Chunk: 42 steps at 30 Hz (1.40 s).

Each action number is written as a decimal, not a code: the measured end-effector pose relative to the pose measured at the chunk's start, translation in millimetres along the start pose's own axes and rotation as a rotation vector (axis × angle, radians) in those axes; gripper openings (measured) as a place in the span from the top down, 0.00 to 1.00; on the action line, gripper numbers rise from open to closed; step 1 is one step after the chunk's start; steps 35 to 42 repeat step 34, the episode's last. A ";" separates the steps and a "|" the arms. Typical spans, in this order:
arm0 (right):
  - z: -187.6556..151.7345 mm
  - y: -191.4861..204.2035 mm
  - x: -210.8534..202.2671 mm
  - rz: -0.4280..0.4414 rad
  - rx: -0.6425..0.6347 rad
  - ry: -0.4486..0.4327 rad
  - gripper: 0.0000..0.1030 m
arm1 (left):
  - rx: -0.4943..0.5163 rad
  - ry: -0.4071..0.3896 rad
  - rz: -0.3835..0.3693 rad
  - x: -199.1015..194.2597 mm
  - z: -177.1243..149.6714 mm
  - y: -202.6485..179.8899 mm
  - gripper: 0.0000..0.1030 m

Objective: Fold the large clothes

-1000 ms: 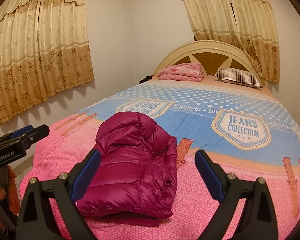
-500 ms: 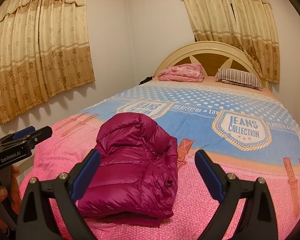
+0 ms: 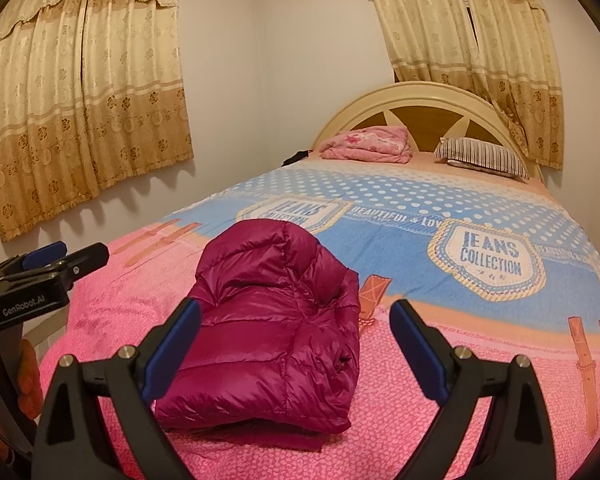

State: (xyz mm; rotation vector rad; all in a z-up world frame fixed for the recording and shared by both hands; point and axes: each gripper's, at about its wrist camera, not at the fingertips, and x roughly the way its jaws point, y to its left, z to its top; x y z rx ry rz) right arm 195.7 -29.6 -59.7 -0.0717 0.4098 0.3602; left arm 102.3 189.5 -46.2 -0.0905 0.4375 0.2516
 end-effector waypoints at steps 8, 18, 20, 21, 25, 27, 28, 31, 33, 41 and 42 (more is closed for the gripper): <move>-0.9 1.5 -0.6 0.001 -0.002 -0.005 0.06 | -0.003 -0.011 -0.005 -1.5 0.1 -0.5 0.06; -1.5 1.6 -1.0 0.004 -0.005 -0.004 0.06 | -0.004 -0.008 -0.002 0.8 -0.3 -0.3 0.05; -1.9 1.6 -0.9 0.006 -0.009 0.000 0.06 | -0.007 -0.001 -0.009 2.5 -0.7 0.4 0.05; -2.0 1.0 -1.0 0.007 -0.010 0.001 0.06 | -0.010 0.002 -0.013 3.3 -1.2 0.8 0.05; -2.3 -0.3 -0.4 0.008 -0.013 0.007 0.06 | -0.027 -0.007 -0.014 3.9 -2.8 4.9 0.04; -2.6 -0.8 -0.9 0.009 -0.013 0.008 0.06 | -0.021 -0.010 -0.006 4.6 -3.8 4.8 0.04; -2.7 -1.0 -0.9 0.008 -0.014 0.009 0.06 | -0.013 -0.016 -0.006 4.3 -4.2 3.9 0.04; -3.4 -2.6 -1.1 0.007 -0.012 0.012 0.06 | -0.003 -0.022 -0.008 4.2 -5.0 1.8 0.04; -3.5 -3.3 -1.5 0.007 -0.013 0.012 0.06 | 0.008 -0.023 -0.013 3.9 -5.0 -0.5 0.04; -3.7 -3.8 -2.0 0.006 -0.013 0.011 0.06 | 0.011 -0.024 -0.012 4.0 -5.4 -0.9 0.04; -3.7 -3.8 -2.0 0.006 -0.013 0.011 0.06 | 0.011 -0.024 -0.012 4.0 -5.4 -0.9 0.04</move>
